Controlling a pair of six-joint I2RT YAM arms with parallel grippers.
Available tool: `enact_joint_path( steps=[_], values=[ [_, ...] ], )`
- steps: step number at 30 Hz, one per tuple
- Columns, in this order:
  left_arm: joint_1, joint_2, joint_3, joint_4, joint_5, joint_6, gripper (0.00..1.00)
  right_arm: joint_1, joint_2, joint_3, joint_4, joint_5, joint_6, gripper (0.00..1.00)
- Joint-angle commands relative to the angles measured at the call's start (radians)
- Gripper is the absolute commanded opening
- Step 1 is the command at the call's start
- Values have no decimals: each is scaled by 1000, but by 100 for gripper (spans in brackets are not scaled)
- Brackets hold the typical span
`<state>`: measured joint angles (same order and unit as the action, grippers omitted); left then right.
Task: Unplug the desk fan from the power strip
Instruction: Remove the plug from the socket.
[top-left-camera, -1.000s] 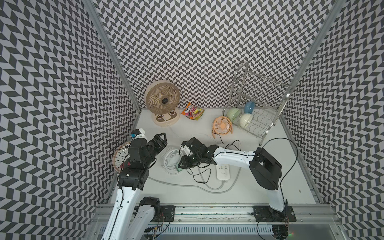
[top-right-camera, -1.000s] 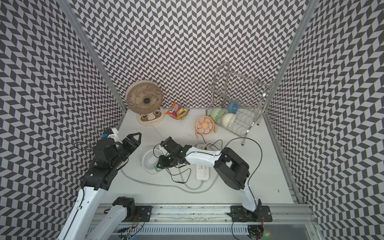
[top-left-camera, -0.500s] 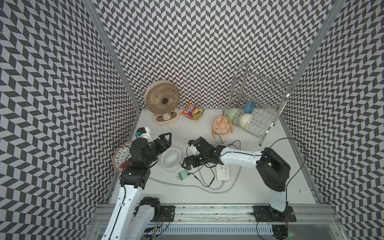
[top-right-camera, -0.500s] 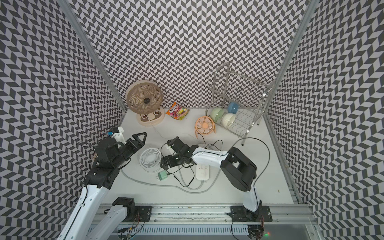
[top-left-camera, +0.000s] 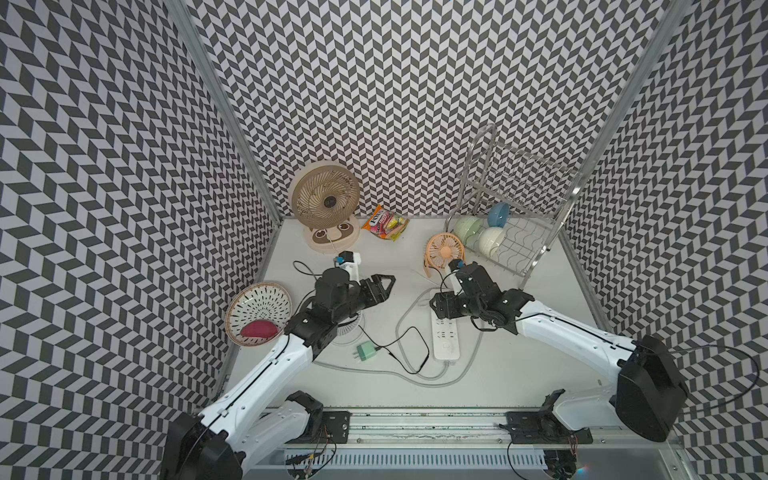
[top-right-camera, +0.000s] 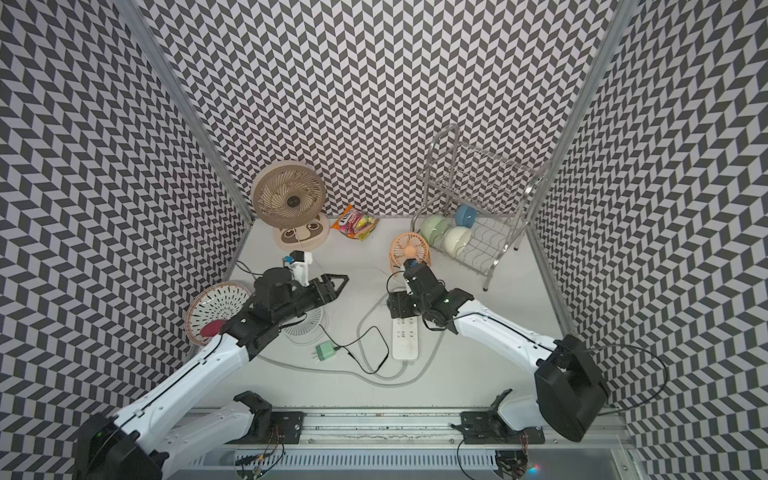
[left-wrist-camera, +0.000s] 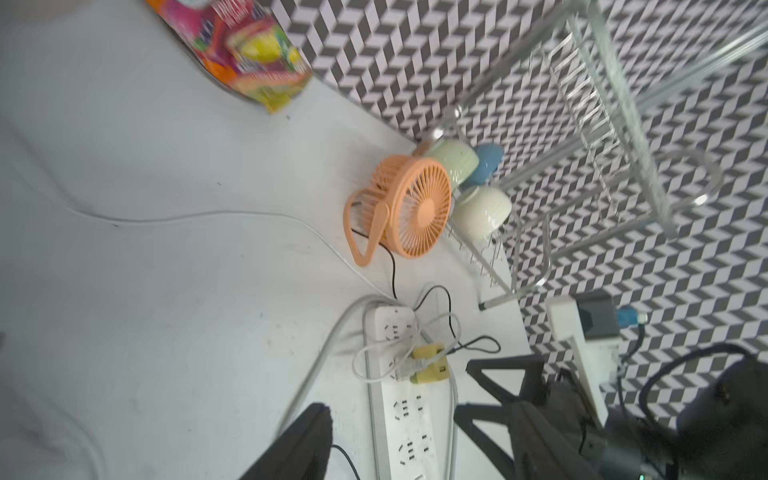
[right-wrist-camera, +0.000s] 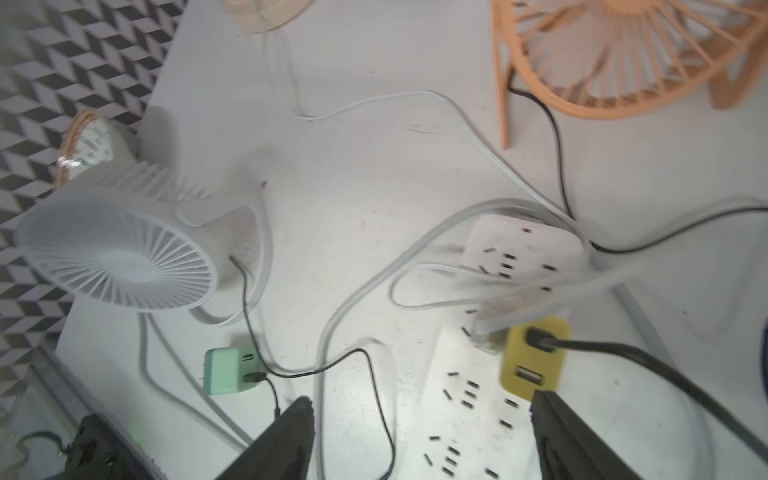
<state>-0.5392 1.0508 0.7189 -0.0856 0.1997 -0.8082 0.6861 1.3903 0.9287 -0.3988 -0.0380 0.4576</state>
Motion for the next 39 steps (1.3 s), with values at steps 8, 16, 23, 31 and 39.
enact_joint_path(
  steps=[8, 16, 23, 31, 39],
  values=[
    [-258, 265, 45, 143, -147, -153, 61, -26, 20, -39, 95, 55, 18, 65],
    [-294, 348, 15, 162, -159, -203, 55, -27, 67, -30, 100, 103, 37, 55],
    [-300, 430, 21, 229, -122, -221, 55, -27, 113, 5, 94, 138, 33, 50],
    [-300, 510, 65, 231, -121, -198, 52, -27, 173, 45, 63, 189, 47, 39],
    [-292, 586, 111, 252, -102, -191, 52, -26, 197, 66, 22, 239, 56, 38]
  ],
)
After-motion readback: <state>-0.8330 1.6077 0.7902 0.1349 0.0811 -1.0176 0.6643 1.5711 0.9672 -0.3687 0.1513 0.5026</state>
